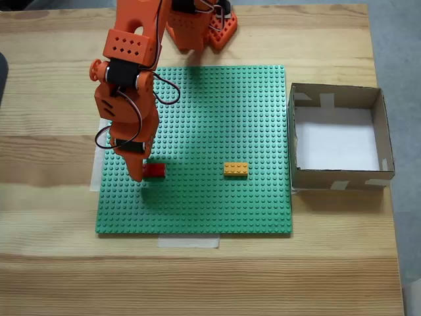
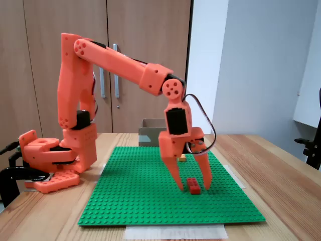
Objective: Pick the red lego block and put it in the box.
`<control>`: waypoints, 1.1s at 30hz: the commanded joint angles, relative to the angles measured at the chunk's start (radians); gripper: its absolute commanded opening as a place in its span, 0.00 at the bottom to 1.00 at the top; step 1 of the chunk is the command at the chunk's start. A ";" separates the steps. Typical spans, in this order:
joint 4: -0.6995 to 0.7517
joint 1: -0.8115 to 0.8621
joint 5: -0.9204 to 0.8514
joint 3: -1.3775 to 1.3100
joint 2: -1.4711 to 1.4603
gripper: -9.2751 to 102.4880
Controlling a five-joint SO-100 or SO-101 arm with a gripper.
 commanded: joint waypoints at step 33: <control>-0.032 0.009 -0.015 -0.037 -0.003 0.20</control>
